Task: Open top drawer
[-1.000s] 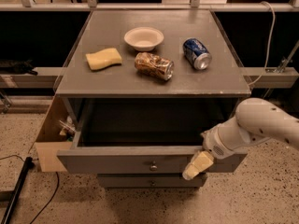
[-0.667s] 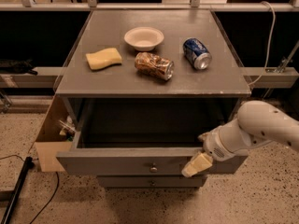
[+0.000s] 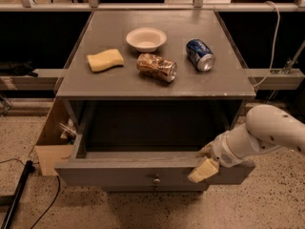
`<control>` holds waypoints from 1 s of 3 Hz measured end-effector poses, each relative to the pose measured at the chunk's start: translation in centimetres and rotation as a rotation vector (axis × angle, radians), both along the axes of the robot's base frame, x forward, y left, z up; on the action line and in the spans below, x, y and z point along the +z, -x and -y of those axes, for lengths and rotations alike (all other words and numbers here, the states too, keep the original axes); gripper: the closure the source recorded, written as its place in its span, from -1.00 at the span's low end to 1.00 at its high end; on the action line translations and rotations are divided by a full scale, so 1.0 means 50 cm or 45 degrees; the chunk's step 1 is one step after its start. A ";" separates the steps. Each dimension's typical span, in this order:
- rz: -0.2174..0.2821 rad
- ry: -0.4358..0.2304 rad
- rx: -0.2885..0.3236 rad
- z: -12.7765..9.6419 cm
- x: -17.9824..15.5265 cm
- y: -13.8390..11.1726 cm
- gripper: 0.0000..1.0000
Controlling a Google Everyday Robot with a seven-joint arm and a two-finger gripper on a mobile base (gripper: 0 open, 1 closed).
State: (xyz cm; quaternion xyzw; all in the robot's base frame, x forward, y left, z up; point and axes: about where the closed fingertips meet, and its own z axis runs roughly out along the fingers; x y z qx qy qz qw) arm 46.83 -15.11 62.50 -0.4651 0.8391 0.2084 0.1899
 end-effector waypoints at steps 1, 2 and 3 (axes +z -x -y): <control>-0.003 -0.012 -0.004 0.002 0.000 0.011 0.91; -0.003 -0.012 -0.004 0.002 0.004 0.011 1.00; -0.003 -0.012 -0.004 0.002 0.004 0.011 1.00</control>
Offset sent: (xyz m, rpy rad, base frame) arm -0.3437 -0.1473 -0.1686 0.2177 0.2669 -0.3700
